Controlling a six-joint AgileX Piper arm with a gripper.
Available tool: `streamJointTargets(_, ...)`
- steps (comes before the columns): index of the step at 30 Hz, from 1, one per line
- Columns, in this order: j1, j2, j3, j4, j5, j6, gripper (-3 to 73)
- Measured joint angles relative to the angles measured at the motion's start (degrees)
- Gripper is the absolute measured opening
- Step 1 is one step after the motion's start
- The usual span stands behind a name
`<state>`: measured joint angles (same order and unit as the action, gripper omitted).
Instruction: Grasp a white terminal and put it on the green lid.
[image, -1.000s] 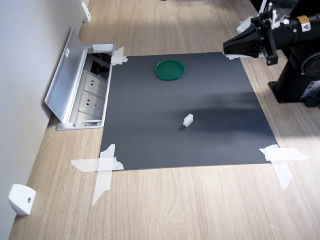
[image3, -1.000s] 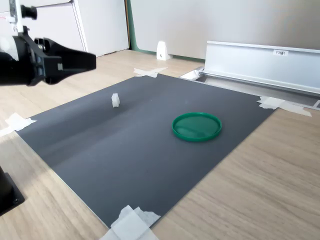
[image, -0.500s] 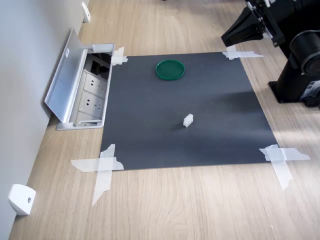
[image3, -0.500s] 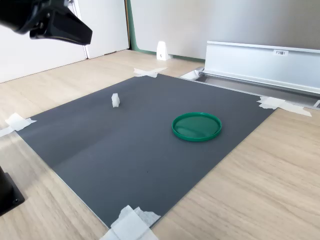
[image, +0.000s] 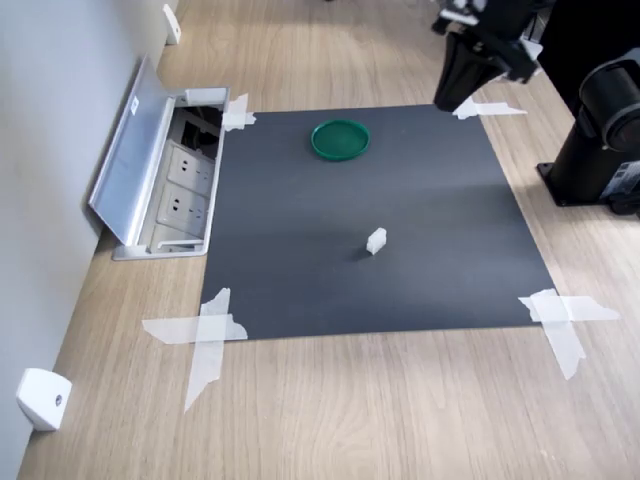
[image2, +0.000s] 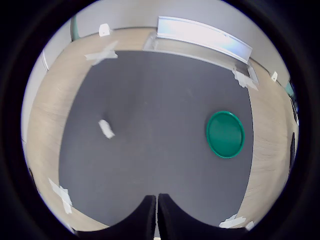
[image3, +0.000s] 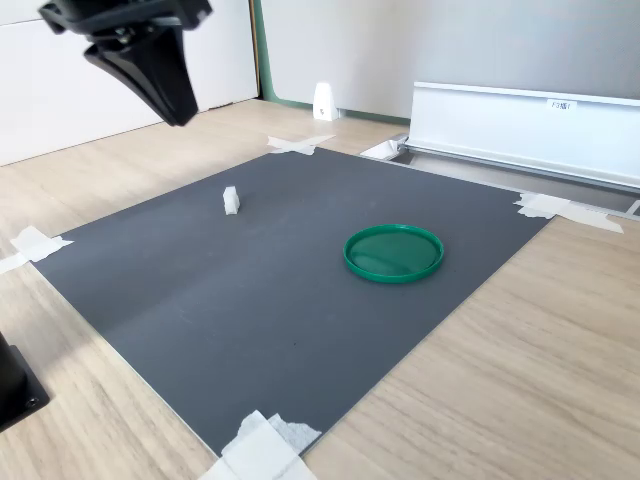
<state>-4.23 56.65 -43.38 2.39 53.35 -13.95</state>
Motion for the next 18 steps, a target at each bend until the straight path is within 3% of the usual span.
streamJointTargets(7, 0.00, 8.75, -3.58, -0.04, 0.32, 0.41, 9.6)
streamJointTargets(11, 0.00, 14.60, -5.19, 1.92, 0.37, 0.40, 24.3)
streamJointTargets(18, 0.05, 17.89, -8.35, 8.70, 0.30, -3.37, 52.1)
